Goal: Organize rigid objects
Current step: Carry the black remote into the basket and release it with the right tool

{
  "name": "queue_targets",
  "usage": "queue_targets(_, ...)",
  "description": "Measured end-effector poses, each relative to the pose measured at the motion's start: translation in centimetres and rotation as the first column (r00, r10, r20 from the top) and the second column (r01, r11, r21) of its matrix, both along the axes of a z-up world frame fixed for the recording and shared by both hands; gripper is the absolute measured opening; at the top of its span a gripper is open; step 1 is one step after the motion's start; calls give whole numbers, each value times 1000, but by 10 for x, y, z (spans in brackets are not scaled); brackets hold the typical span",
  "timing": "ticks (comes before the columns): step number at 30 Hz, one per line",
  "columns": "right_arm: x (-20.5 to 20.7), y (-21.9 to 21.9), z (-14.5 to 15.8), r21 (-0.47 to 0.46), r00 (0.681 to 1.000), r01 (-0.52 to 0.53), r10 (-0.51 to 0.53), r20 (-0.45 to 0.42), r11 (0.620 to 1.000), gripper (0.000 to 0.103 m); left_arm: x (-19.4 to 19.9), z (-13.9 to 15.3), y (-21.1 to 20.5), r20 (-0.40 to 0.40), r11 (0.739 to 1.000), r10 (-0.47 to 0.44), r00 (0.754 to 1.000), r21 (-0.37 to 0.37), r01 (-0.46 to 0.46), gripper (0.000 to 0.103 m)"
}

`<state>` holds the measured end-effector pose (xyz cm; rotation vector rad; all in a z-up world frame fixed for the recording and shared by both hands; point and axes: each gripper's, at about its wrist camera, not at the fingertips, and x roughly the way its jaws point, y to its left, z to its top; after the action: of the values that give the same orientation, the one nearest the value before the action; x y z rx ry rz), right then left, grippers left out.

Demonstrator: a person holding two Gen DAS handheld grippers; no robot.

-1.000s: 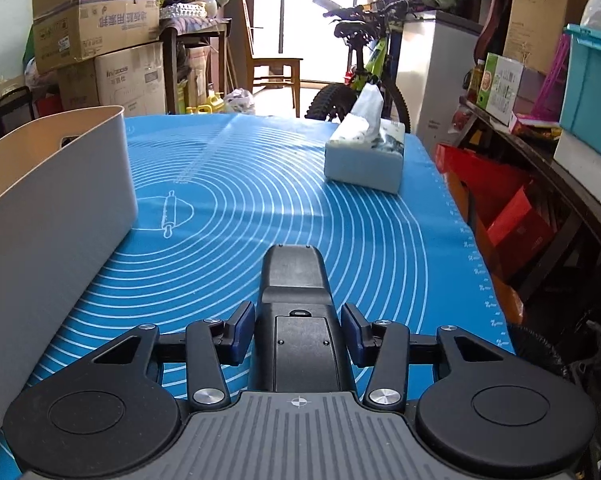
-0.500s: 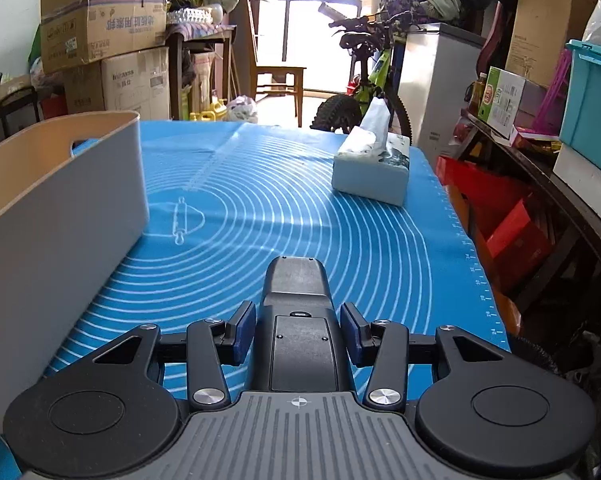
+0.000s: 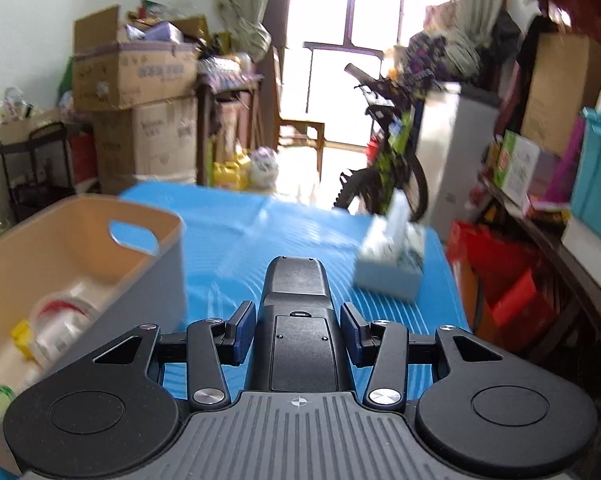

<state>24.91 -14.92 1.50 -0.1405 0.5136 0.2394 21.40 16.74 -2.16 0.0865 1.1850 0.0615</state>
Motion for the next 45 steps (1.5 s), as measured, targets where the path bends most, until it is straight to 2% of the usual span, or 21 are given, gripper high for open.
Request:
queue_targets(5, 0, 29, 23, 4, 998, -61, 61, 34, 998, 52, 0, 0, 0, 0, 1000, 2, 1000, -5, -2, 9)
queue_targets(11, 3, 72, 33, 13, 990, -135, 134, 36, 991, 52, 0, 0, 0, 0, 1000, 3, 1000, -7, -3, 9)
queue_targets(20, -4, 148, 11, -9, 963, -266, 265, -51, 964, 52, 0, 1, 2, 4, 1000, 2, 1000, -20, -2, 8)
queue_targets(24, -8, 168, -5, -34, 953, -285, 280, -116, 958, 52, 1, 0, 3, 5, 1000, 1, 1000, -23, -1, 8)
queue_targets(31, -4, 180, -23, -70, 944, -267, 246, -222, 961, 52, 1, 0, 2, 5, 1000, 1, 1000, -18, -1, 8)
queue_targets(36, -1, 185, -20, -84, 944, -256, 230, -238, 963, 52, 1, 1, 1, 7, 1000, 9, 1000, -14, -9, 8)
queue_targets(38, -3, 185, -18, -77, 945, -248, 224, -239, 966, 56, 0, 1, 1, 8, 1000, 13, 1000, -16, -13, 8)
queue_targets(40, -5, 182, -17, -55, 944, -244, 224, -242, 968, 68, 1, 1, 2, 9, 1000, 19, 1000, -18, -19, 8)
queue_targets(45, -9, 174, -8, -12, 944, -221, 211, -254, 975, 74, -1, 4, 0, 18, 1000, 26, 1000, -11, -26, 9)
